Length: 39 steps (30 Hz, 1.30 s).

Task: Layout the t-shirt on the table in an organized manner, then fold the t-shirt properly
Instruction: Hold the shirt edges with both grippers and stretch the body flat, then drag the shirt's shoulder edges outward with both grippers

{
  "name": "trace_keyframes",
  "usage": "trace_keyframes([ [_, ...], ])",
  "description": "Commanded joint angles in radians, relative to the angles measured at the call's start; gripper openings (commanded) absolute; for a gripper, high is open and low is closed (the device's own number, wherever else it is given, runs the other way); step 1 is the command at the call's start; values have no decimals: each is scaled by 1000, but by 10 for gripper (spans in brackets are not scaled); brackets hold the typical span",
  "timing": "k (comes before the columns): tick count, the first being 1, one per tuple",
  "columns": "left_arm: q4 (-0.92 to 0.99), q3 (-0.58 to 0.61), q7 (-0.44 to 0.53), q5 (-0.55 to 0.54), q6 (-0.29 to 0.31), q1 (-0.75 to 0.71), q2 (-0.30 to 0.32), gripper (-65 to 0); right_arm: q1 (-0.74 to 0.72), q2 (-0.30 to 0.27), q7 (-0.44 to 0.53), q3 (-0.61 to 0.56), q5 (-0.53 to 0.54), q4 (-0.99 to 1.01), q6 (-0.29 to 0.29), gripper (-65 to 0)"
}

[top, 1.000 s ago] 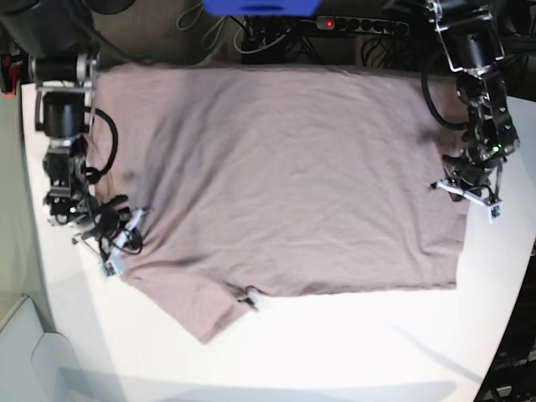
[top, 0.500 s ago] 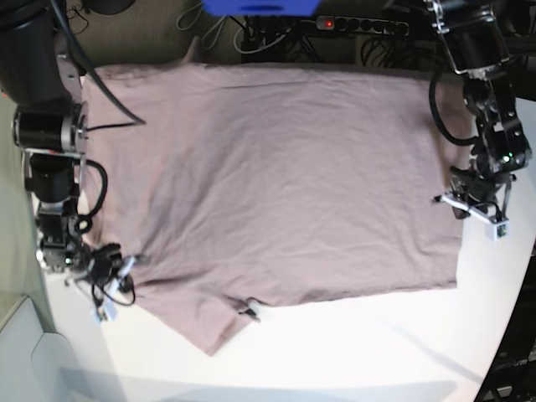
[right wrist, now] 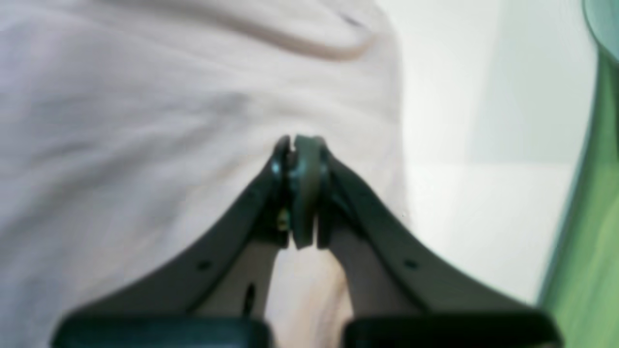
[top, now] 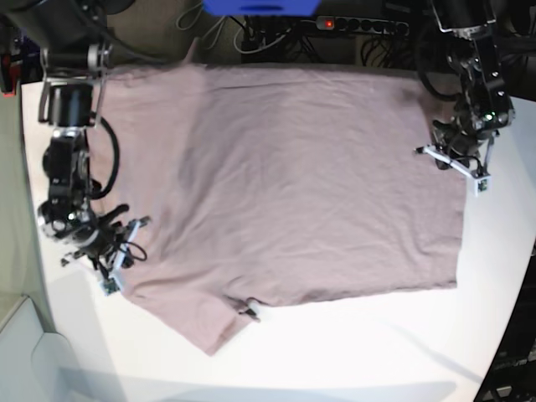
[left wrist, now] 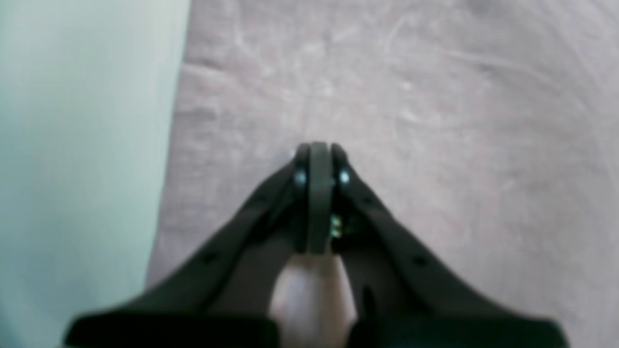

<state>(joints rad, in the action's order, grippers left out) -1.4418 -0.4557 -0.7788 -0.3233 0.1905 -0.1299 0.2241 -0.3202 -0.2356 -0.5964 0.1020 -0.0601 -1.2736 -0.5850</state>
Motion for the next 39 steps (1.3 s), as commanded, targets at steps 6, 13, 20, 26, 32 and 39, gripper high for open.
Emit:
trace_keyframes([
  [6, 157, -4, 2, -1, -1, 146, 18, -648, 180, 29, -56, 6, 3, -257, 0, -650],
  [13, 364, 64, 117, 29, -1, 306, 45, -648, 344, 48, -92, 6, 3, -346, 0, -650],
  [20, 398, 147, 173, 33, -1, 372, 61, -648, 404, 64, -86, 6, 1, -332, 0, -650],
  [26, 260, 143, 150, 31, -1, 341, 62, -648, 346, 60, -81, 6, 1, -206, 0, -650],
  [32, 77, 65, 63, 31, -1, 215, 56, -648, 266, 28, -17, 5, -1, -62, 0, -650],
  [39, 2, 16, 65, 31, 0, 52, 53, -648, 154, -8, -6, 3, -1, 42, -2, -650],
])
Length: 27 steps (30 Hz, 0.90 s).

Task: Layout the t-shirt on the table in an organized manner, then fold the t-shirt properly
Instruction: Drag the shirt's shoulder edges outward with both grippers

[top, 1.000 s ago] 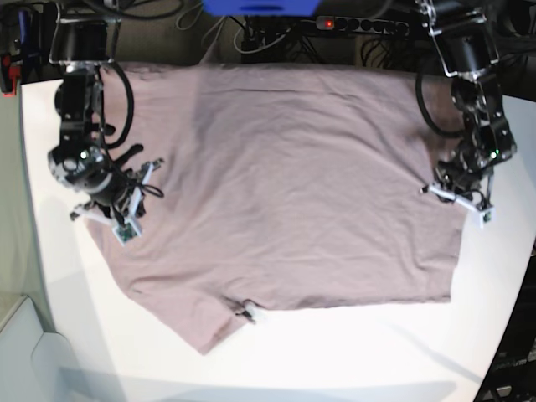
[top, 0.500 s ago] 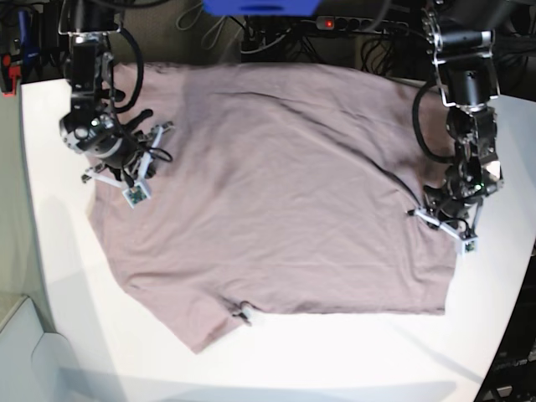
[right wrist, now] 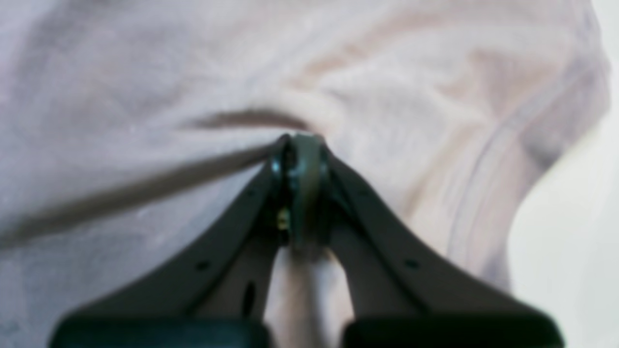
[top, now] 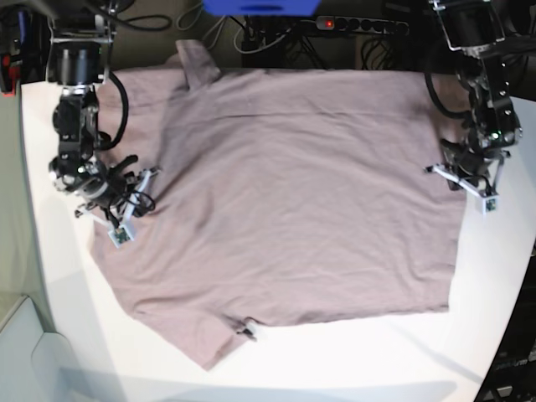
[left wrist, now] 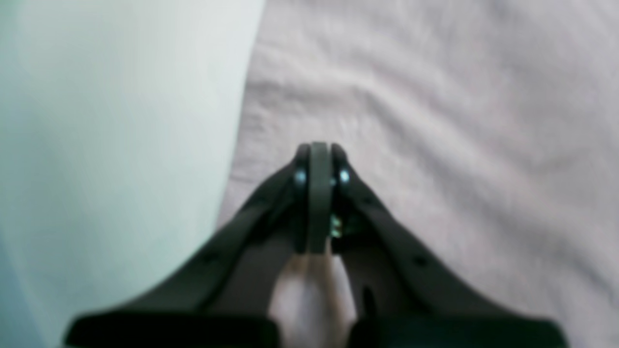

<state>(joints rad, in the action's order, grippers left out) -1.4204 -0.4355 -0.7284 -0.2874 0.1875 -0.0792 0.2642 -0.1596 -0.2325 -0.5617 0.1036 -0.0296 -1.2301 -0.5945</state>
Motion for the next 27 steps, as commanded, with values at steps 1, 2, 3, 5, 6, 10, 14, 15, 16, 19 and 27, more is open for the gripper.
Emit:
trace_keyframes([
  [1, -20, -4, 14, -5, 4, -12, 13, -648, -18, -18, -41, 2, -31, 2, 8, -650],
  [2, -15, -4, 14, -5, 4, -24, 13, -648, -30, -24, -41, 0, -31, 2, 8, -650],
  [3, -12, -4, 14, -5, 4, -32, 13, -648, -42, -24, -41, -2, -31, 0, 8, -650],
  [5, 2, -3, 16, -5, 4, -38, 10, -648, -57, -24, -48, -2, -31, -15, 8, -650],
  [6, 20, -3, 16, -5, 4, -37, 4, -648, -57, -28, -50, -2, -31, -37, 8, -650],
  [10, 119, -1, 76, -5, 4, -23, 1, -648, -1, -28, -68, 3, -31, -185, 8, -650],
  [14, 204, 2, 143, -5, 4, 19, 4, -648, 70, -23, -139, 3, -31, -348, 8, -650],
  [15, 220, 2, 145, -5, 4, 32, 5, -648, 88, -23, -151, 3, -31, -379, 8, -650],
  [16, 234, 2, 145, -5, 4, 48, 7, -648, 108, -23, -163, 3, -31, -409, 8, -650],
  [19, 270, 2, 146, 1, 4, 97, 22, -648, 182, -20, -185, 3, -28, -475, 8, -650],
  [27, 367, 4, 146, 3, 4, 229, 71, -648, 325, 32, -176, 3, -26, -483, 8, -650],
])
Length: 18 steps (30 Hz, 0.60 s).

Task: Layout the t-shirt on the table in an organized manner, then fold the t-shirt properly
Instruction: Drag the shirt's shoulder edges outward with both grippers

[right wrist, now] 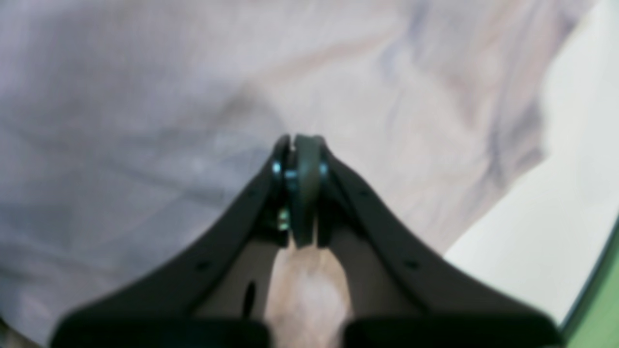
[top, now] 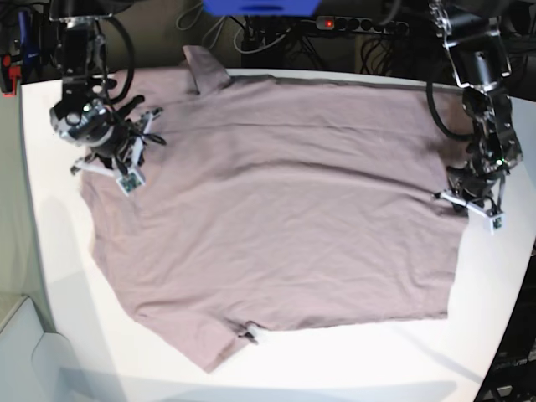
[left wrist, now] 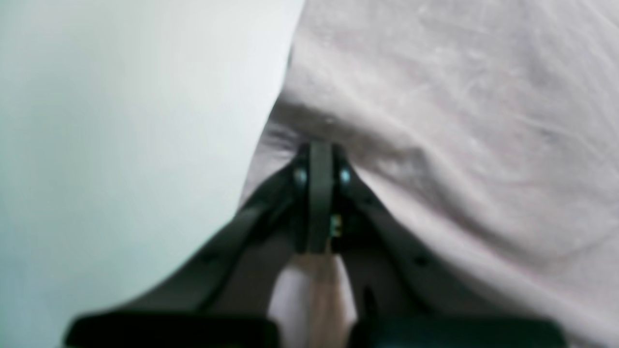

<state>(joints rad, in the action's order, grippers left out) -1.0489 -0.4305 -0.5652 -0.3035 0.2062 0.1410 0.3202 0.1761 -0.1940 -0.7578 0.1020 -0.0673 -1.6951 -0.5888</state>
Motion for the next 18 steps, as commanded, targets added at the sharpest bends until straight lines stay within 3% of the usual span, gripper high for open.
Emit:
trace_keyframes([
  [1, 3, -1, -17, 19, -15, 19, 18, -648, -3, -3, 21, 5, 11, -18, 2, -650],
  [7, 11, 19, -16, 14, -15, 41, 46, -648, -10, -2, 24, 5, 11, 34, 2, -650],
  [12, -4, 29, -16, 11, -15, 41, 47, -648, -40, -9, 103, 5, 8, 163, 2, -650],
  [18, -224, 26, -25, 11, -15, -34, 47, -648, -71, -12, 111, 5, 7, 157, 2, -650],
])
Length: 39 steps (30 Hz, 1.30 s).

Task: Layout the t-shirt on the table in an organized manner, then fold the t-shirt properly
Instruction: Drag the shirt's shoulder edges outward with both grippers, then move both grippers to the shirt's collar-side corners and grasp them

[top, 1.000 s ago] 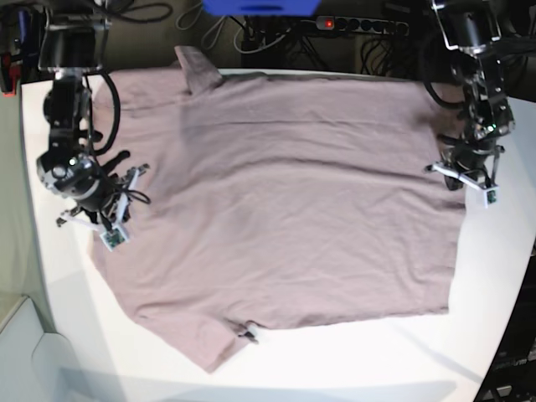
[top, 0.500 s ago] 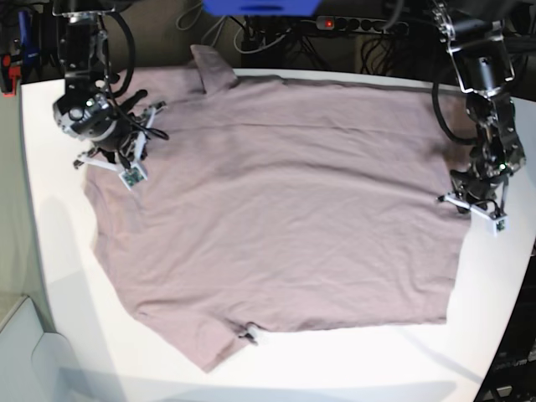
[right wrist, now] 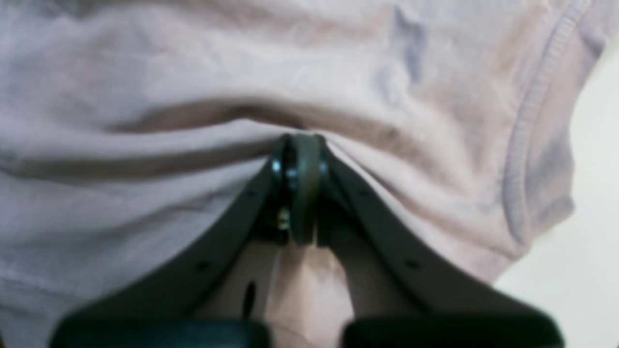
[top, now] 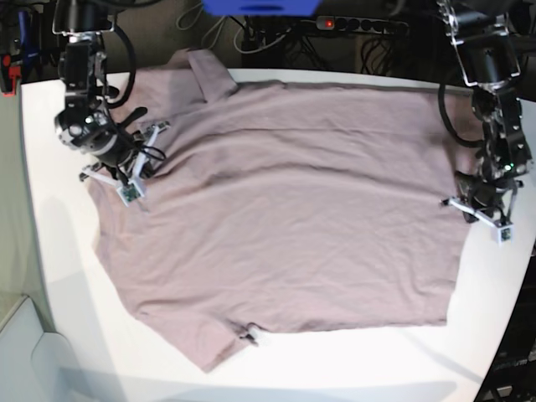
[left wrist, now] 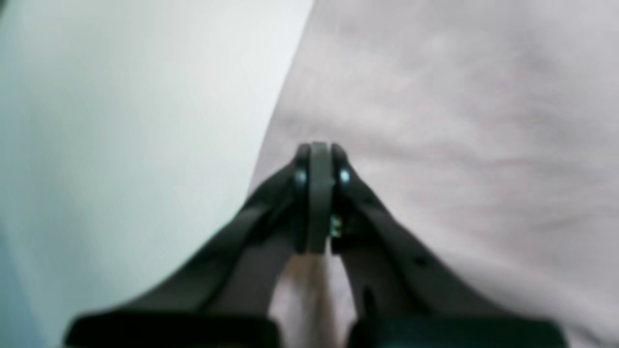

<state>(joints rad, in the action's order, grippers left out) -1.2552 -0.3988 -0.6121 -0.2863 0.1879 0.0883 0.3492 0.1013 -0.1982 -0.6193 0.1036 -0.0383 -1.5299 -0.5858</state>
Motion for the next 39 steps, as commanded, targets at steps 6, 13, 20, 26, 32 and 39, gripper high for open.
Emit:
trace_keyframes([
  [6, -297, -16, -15, -6, 3, -117, 11, -648, 61, 1, -60, 52, -19, -199, -1, -650],
  [13, -433, -246, -127, -6, 3, -230, -121, -648, 166, 27, -113, 64, -18, -392, -1, -650],
  [20, -438, -349, -148, -6, 3, -335, -178, -647, 294, 44, -106, 64, -16, -436, -1, -606],
  [26, -487, -340, -150, -6, 5, -448, -120, -645, 338, 49, -89, 64, -16, -438, -3, -367],
  [32, -489, -348, -150, -6, 107, -493, -86, -535, 360, 49, -49, 64, -16, -436, -3, -255],
  [39, -479, -409, -150, 2, 302, -516, -88, -252, 360, 50, -47, 64, -16, -436, -3, -255],
])
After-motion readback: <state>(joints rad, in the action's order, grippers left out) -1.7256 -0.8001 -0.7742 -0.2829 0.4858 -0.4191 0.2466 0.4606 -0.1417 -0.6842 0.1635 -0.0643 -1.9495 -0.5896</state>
